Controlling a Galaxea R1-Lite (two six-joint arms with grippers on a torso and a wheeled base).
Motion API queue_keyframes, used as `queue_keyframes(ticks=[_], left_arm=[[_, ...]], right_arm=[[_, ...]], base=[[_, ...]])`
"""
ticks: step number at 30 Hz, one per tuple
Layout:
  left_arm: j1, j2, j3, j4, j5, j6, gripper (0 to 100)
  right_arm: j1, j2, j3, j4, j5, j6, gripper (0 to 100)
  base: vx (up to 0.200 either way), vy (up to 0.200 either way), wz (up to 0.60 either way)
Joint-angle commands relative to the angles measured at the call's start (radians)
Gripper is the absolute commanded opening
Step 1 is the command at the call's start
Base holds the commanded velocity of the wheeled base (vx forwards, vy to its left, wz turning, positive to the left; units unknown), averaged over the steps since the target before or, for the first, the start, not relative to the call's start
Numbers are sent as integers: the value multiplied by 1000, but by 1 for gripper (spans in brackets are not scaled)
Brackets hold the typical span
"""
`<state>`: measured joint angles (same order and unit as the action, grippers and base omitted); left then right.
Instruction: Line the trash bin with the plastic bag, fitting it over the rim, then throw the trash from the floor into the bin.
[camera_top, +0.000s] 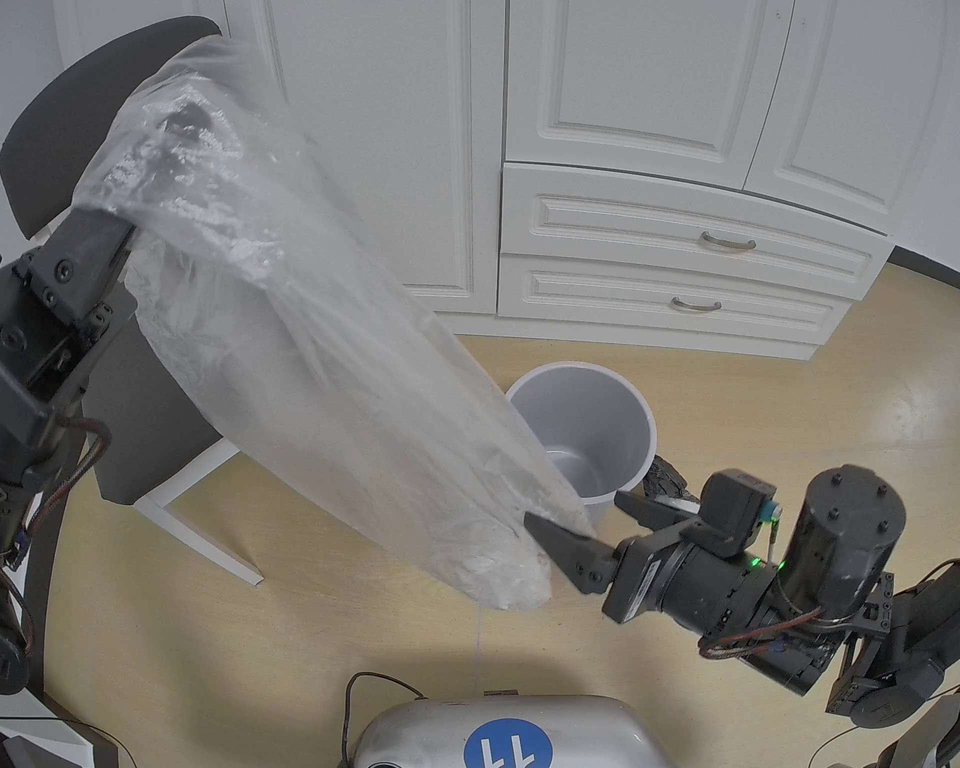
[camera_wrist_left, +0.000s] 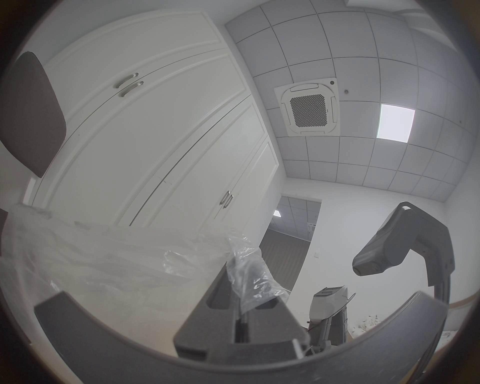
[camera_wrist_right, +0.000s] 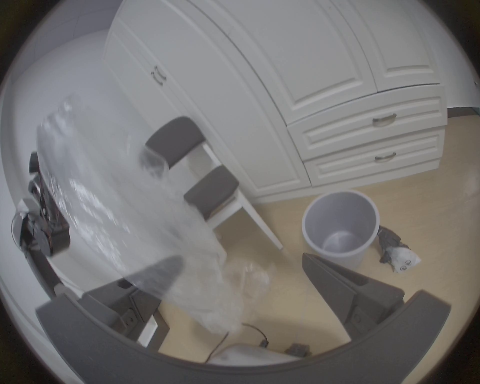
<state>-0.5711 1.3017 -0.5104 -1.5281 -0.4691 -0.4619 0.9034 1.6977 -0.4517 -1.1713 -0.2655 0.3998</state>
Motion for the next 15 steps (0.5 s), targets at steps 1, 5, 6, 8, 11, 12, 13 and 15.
queue_keyframes(ticks=[1,5,6,8,11,12,13,15], left_arm=[[3,-1,1,0,0,0,0],[16,-15,7,0,-2,0,0],[14,-18,9,0,-2,0,0],[10,-24,15,0,-3,0,0],[8,-25,20,0,-5,2,0],[8,-25,20,0,-5,2,0],[3,-25,18,0,-3,0,0],[-15,-25,15,0,-3,0,0]], right_arm=[[-14,-49,-19,-25,-15,-6,100],[-21,-72,-24,-21,-14,-7,100],[-21,-67,-27,-25,-15,-6,100],[-21,-59,-32,-25,-15,1,100],[-21,-52,-30,-22,-8,4,100],[-21,-52,-30,-22,-8,4,100],[-20,-29,-25,-21,-4,5,100],[-15,2,-19,-19,-3,5,100]], base=[[0,0,0],[0,0,0],[0,0,0],[0,0,0],[0,0,0],[0,0,0],[0,0,0],[0,0,0]])
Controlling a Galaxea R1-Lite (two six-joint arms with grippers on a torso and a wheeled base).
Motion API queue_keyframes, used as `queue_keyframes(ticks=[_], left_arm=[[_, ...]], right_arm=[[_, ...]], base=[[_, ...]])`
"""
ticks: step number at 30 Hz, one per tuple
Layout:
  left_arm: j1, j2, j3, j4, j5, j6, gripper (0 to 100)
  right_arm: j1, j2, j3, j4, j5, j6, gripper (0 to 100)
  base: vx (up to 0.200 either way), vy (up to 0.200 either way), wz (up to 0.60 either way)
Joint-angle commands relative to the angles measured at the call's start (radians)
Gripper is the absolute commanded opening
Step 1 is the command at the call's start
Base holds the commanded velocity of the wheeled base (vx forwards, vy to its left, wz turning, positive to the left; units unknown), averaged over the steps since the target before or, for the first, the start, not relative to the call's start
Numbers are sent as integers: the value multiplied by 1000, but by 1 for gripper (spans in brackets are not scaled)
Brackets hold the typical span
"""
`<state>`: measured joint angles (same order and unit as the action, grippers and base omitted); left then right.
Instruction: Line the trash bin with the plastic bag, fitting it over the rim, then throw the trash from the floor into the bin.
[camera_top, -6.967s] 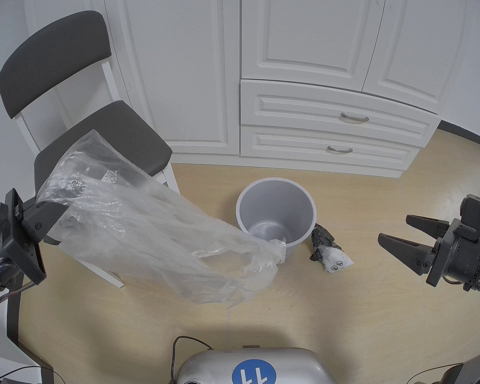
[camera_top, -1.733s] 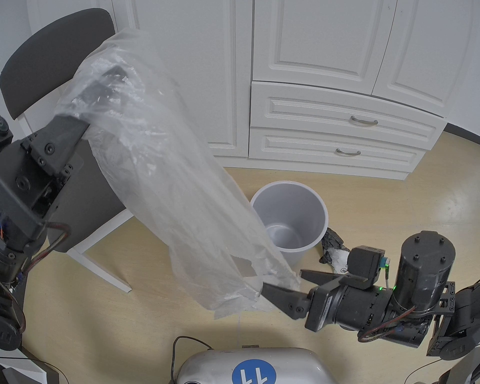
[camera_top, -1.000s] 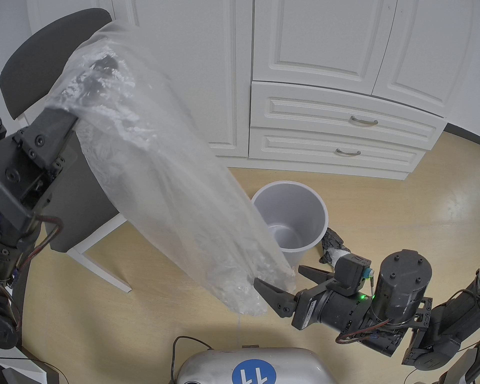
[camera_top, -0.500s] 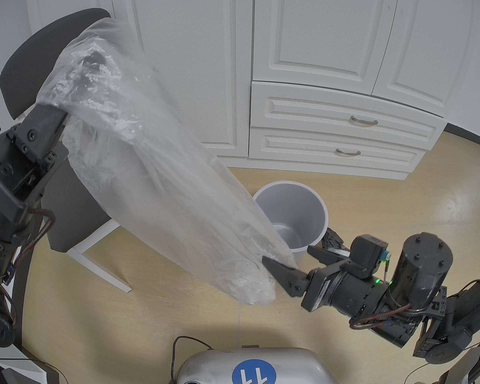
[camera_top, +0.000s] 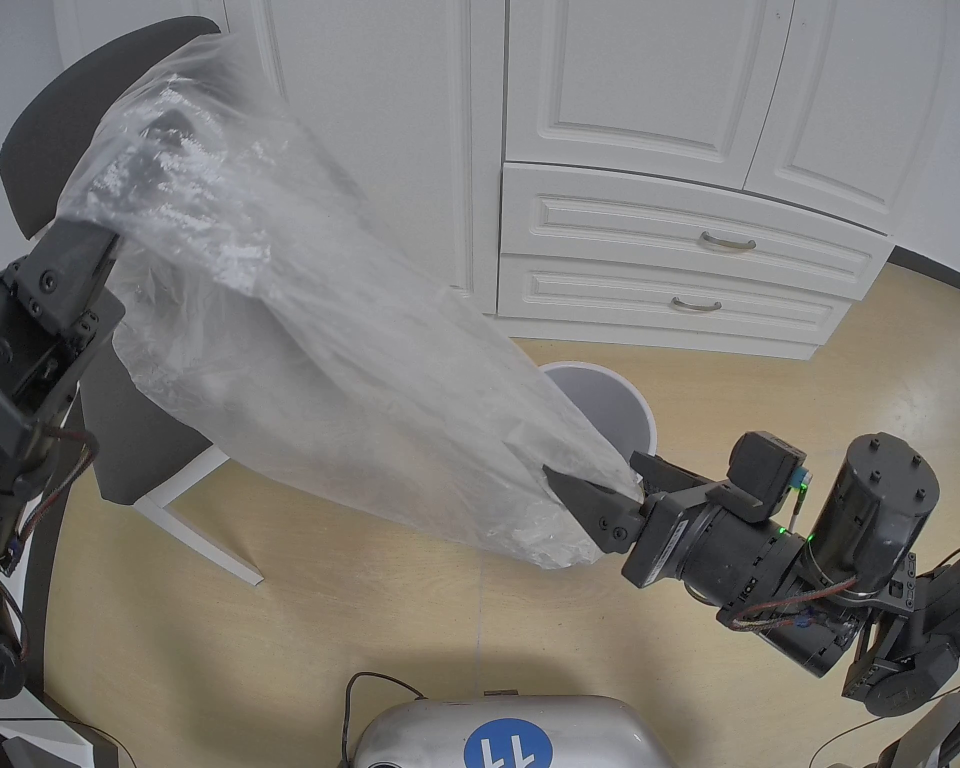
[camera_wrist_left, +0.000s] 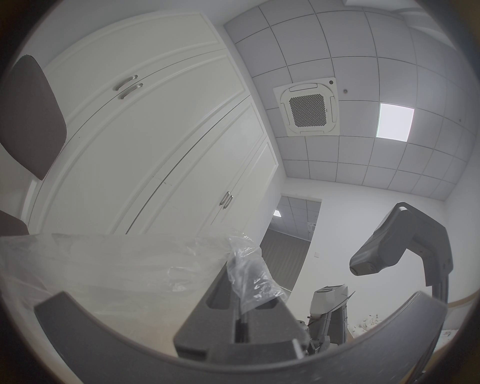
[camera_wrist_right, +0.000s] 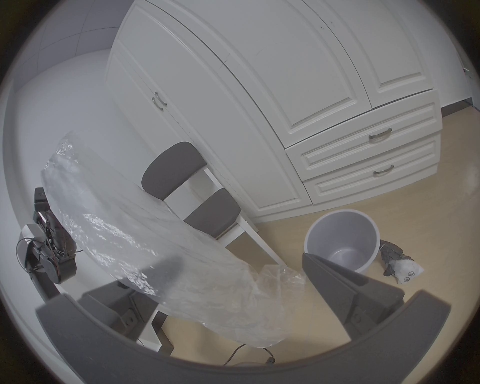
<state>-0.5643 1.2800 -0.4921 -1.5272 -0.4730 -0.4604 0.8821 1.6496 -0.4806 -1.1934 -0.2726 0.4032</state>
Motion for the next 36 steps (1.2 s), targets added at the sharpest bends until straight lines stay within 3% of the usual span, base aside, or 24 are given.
queue_keyframes(ticks=[1,7,16,20,21,36], left_arm=[[-28,-4,-5,-1,1,-1,0],[-105,-5,-20,-2,2,-3,0],[-146,-10,-19,-2,2,-3,0],[-178,-7,-17,-2,4,-3,0],[-190,1,-19,-4,4,-1,0],[-181,-14,-28,-4,10,-1,0]], right_arm=[[6,58,13,5,4,3,100],[11,127,7,-8,6,37,100],[24,131,-19,-20,4,106,100],[34,154,-23,-118,1,129,100],[35,167,-16,-199,0,129,100],[44,217,28,-221,4,108,100]], base=[[0,0,0],[0,0,0],[0,0,0],[0,0,0],[0,0,0],[0,0,0]])
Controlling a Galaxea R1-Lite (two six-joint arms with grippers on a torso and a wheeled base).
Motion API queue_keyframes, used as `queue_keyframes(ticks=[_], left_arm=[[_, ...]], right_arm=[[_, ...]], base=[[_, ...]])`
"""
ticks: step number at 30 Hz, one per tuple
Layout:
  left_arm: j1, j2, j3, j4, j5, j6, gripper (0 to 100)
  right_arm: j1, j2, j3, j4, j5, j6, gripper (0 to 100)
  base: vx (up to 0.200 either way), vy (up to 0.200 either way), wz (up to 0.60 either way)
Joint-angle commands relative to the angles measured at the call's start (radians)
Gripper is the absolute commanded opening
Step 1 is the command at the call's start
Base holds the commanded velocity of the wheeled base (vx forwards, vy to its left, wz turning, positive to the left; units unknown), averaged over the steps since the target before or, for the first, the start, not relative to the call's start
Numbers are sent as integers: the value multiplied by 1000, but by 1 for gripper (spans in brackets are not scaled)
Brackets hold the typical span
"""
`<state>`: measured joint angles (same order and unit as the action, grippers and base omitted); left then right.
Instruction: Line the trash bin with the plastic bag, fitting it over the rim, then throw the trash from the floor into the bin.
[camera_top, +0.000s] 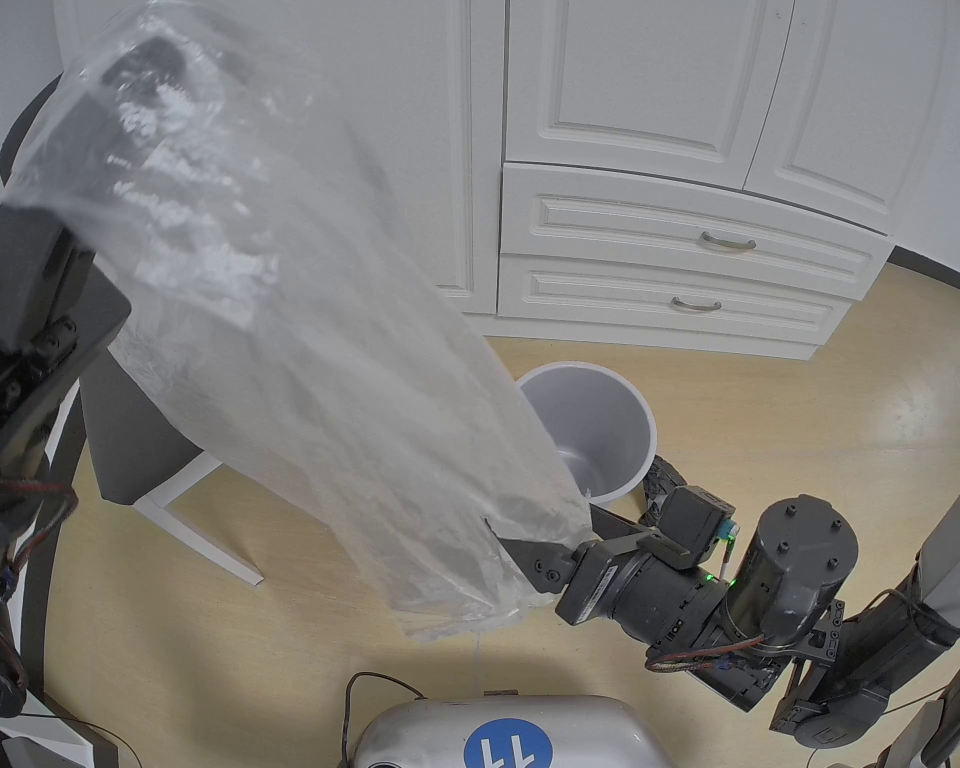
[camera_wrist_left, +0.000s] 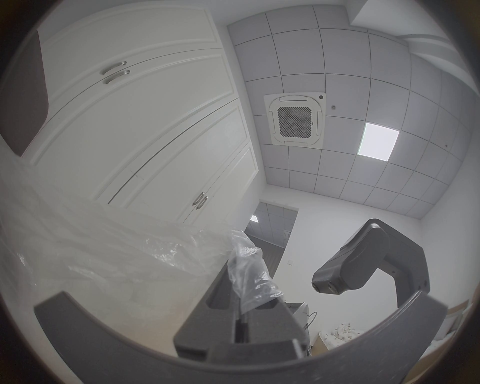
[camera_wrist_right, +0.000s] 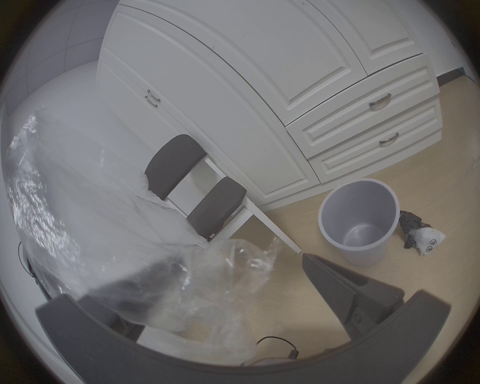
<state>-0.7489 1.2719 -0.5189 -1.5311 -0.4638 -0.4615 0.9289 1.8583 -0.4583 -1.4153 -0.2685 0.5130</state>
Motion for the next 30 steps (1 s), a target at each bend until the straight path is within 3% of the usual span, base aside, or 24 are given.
queue_keyframes(ticks=[1,13,19,30], left_arm=[[3,-6,-3,0,1,0,0],[-1,-16,-6,0,2,-2,0],[-15,-3,-3,0,2,-3,0],[-41,-17,-3,0,2,-3,0]], right_arm=[[-2,10,9,1,2,-8,100],[-2,45,17,-2,5,-24,100],[31,-54,15,-8,5,-18,100],[14,88,21,-17,40,25,100]], base=[[0,0,0],[0,0,0],[0,0,0],[0,0,0]])
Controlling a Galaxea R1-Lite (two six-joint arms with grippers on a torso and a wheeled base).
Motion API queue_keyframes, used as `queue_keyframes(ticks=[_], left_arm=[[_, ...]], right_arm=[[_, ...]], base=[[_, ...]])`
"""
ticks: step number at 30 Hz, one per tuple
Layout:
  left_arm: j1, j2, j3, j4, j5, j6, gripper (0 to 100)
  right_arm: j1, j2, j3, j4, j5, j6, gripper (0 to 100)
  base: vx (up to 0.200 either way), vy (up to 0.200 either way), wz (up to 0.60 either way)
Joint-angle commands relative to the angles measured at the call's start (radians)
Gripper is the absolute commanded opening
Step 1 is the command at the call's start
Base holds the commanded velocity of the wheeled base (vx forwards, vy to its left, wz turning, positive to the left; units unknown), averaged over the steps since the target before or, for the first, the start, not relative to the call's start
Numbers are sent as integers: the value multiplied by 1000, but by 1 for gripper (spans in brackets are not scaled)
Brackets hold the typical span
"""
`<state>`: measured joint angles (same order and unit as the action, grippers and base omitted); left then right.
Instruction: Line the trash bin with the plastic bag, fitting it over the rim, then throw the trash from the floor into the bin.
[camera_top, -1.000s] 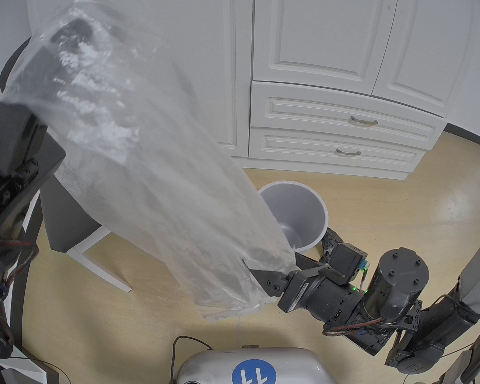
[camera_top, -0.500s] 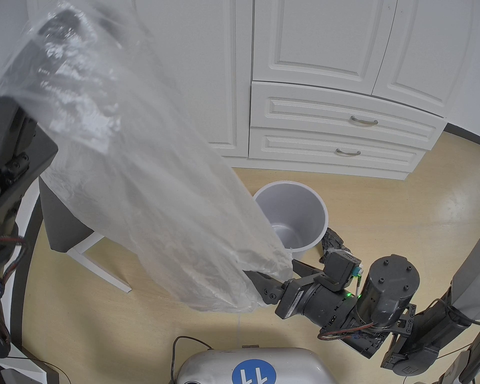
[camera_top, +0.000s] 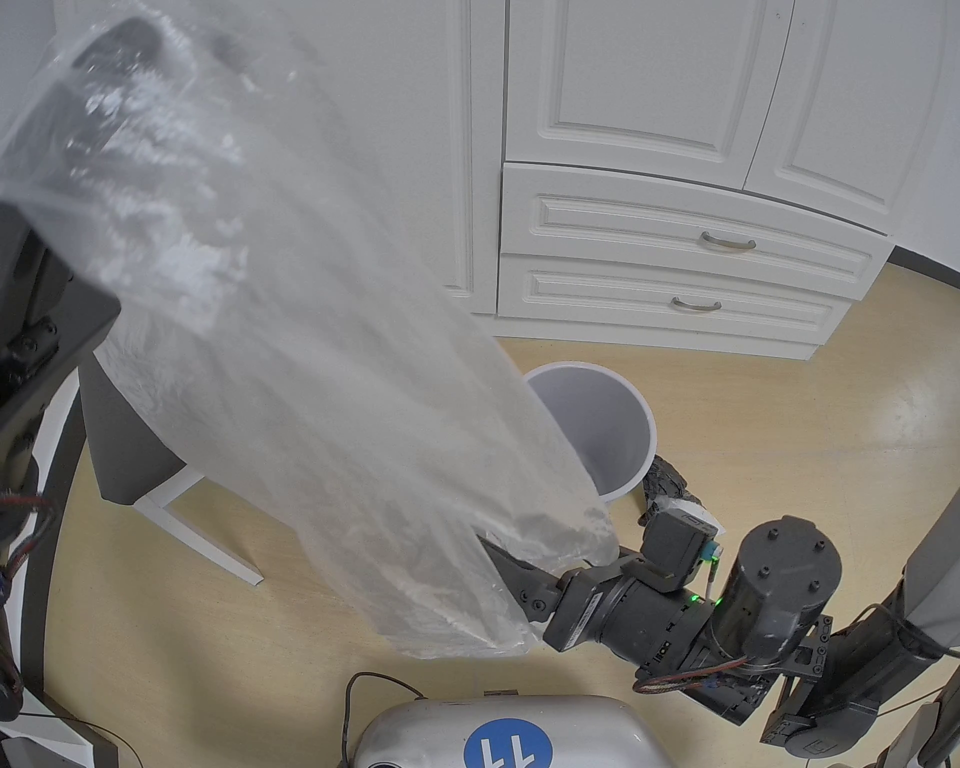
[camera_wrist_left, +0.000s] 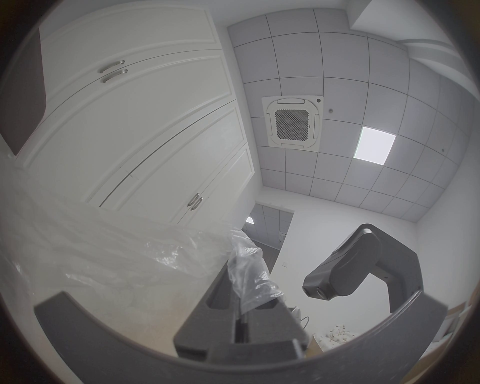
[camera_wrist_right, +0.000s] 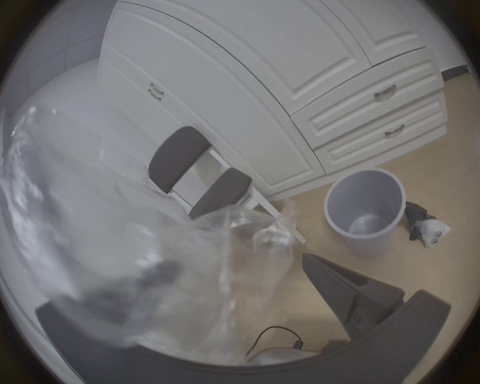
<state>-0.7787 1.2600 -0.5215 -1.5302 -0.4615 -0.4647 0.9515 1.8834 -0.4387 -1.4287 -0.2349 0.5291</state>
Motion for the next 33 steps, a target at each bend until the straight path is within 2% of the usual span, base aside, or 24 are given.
queue_keyframes(ticks=[1,12,13,17,22,25,28,33], left_arm=[[-11,-5,0,-1,0,0,0],[-11,-11,-2,-1,4,0,0],[-11,-11,-2,-1,4,0,0],[-11,-5,0,-1,4,-2,0],[-10,19,6,1,3,-19,0],[-2,44,9,2,4,-37,0],[13,81,23,10,7,-42,0],[65,141,52,78,-3,-34,0]], right_arm=[[-11,60,2,-4,6,9,100],[-11,52,-3,-9,6,12,100],[-13,52,-6,-10,5,12,0],[-14,46,-12,-25,3,28,0],[-53,-13,-8,-30,6,22,0],[-126,-40,-11,-27,11,-1,0],[-221,-90,-14,-12,43,-69,0],[-309,-184,-28,39,55,-130,0]], base=[[0,0,0],[0,0,0],[0,0,0],[0,0,0],[0,0,0],[0,0,0],[0,0,0],[0,0,0]])
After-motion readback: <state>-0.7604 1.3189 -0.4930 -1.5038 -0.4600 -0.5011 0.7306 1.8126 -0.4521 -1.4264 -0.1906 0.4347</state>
